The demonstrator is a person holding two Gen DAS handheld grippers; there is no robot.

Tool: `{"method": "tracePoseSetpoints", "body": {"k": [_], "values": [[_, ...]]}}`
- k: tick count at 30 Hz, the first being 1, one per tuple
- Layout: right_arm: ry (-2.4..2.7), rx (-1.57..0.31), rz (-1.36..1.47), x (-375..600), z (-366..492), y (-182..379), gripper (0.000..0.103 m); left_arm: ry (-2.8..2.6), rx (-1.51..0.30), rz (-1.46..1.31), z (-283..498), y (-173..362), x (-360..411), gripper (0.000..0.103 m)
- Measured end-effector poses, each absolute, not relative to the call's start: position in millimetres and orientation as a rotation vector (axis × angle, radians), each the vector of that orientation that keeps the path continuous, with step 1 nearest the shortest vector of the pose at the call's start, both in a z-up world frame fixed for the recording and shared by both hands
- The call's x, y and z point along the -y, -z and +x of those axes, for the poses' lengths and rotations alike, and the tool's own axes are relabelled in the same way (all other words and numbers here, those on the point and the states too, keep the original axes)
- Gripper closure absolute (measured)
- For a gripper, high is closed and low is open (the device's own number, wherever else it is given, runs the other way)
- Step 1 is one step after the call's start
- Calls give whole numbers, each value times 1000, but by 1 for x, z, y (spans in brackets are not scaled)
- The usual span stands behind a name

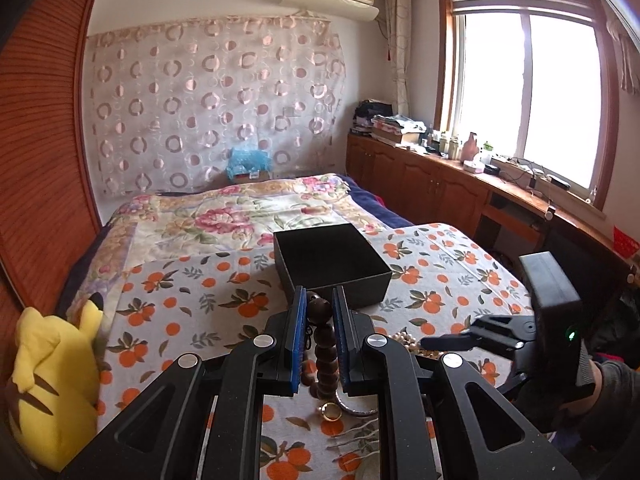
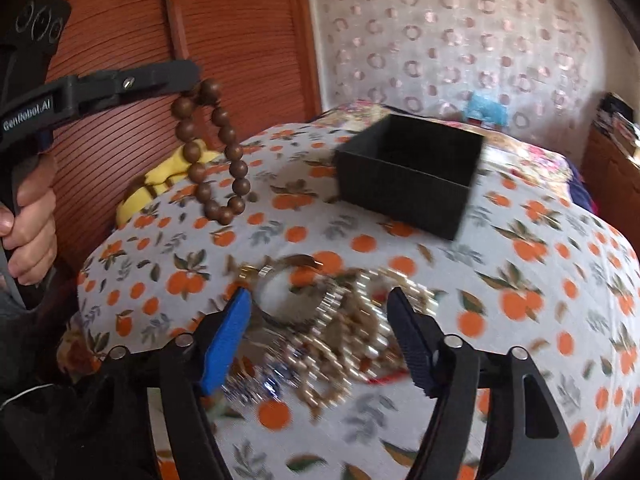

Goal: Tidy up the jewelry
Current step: 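Lift the bead bracelet with the left tool while the right tool grasps and lifts the silver bangle, then release the silver bangle into the black box with the right tool while the left tool carries the bracelet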

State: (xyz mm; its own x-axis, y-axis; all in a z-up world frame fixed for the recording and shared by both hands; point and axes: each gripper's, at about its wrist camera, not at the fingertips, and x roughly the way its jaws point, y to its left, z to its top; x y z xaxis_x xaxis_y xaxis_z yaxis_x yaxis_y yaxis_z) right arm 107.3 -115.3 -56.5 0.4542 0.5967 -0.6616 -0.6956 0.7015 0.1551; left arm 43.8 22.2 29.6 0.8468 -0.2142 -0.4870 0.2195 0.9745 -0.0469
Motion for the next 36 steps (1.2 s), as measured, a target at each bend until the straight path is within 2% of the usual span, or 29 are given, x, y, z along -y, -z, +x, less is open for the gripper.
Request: {"method": "tracePoseSetpoints", "body": {"k": [14,18,22,36], "values": [[-833,-841,-305,65,123,79,33,207,-521,2,45,-25,-33,91],[-835,-819,-340,63,121,77,43,201,-525,-1,46,-23,-35,91],[-837,-815,-340,66,123,77,43,194,-527,-2,48,-23,-36,91],[-815,-726,-277,92,141,41,43,188,-517,-6,60,-28,-41,91]]}}
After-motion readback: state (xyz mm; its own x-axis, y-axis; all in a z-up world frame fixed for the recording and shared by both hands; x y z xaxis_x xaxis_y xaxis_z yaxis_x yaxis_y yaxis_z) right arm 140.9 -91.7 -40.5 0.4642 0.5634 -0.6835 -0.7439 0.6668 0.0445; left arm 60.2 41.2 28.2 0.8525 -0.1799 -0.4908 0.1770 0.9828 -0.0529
